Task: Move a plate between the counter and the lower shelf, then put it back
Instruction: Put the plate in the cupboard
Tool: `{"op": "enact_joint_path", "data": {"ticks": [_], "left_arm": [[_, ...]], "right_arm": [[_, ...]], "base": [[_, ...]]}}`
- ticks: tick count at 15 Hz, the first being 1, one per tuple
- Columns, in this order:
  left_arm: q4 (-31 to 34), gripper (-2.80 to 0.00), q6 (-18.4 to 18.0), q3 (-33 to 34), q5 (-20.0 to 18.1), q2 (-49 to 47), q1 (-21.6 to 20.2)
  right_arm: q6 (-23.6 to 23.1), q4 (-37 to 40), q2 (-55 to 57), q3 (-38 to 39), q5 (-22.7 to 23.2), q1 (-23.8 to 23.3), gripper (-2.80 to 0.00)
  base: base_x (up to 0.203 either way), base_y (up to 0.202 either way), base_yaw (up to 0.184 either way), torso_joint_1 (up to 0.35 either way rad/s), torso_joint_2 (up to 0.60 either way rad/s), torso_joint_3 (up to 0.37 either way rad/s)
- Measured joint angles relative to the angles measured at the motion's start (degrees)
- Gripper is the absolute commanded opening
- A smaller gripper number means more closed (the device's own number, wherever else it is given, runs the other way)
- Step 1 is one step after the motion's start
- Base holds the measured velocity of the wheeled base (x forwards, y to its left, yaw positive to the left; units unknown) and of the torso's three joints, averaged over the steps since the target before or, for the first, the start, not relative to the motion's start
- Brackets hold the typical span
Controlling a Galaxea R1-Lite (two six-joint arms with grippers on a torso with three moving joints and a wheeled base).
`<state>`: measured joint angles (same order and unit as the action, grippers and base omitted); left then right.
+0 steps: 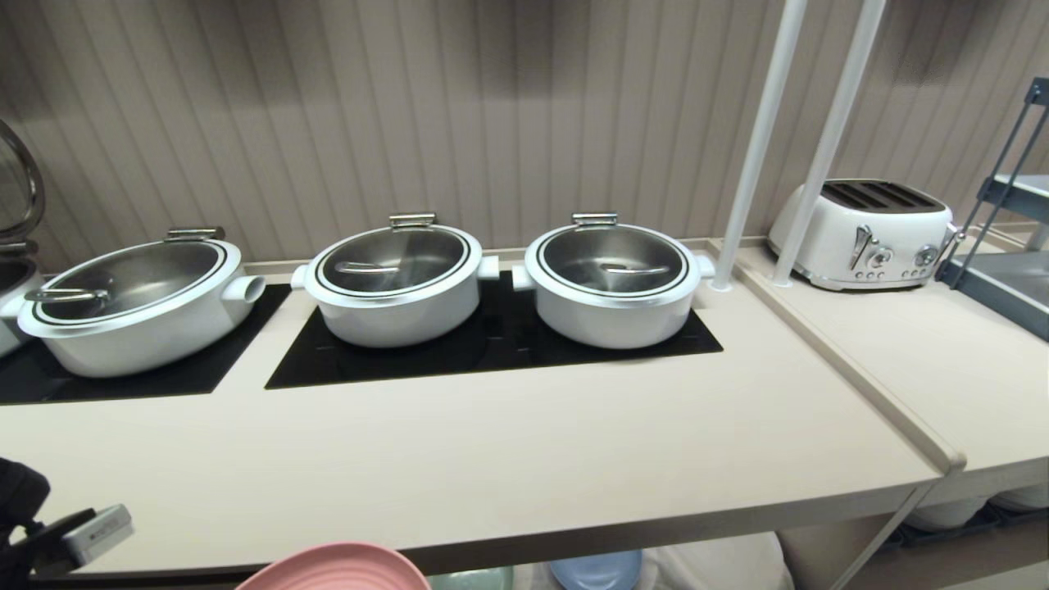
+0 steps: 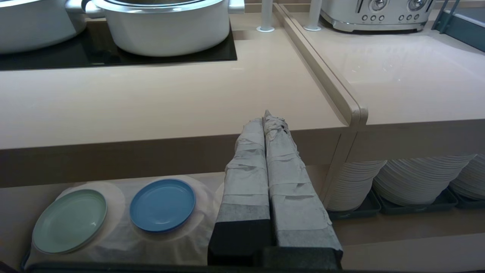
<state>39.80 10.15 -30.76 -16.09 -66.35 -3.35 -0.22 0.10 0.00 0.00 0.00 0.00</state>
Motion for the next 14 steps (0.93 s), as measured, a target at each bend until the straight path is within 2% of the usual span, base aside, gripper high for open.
{"op": "enact_joint_path", "data": {"ticks": [7,14], "left_arm": [[0.1,-2.8,0.0,3.1,0.3,4.1,0.1],[0.0,-2.8,-0.4,3.1,0.3,5.6,0.6]], "right_arm": [[0.0,0.0,0.0,0.0,0.0,0.0,-2.8],[0.0,0.0,0.0,0.0,0.0,0.0,-2.8]], "base": [[0.0,0.0,0.0,0.0,0.0,0.0],[0.0,0.0,0.0,0.0,0.0,0.0]]}}
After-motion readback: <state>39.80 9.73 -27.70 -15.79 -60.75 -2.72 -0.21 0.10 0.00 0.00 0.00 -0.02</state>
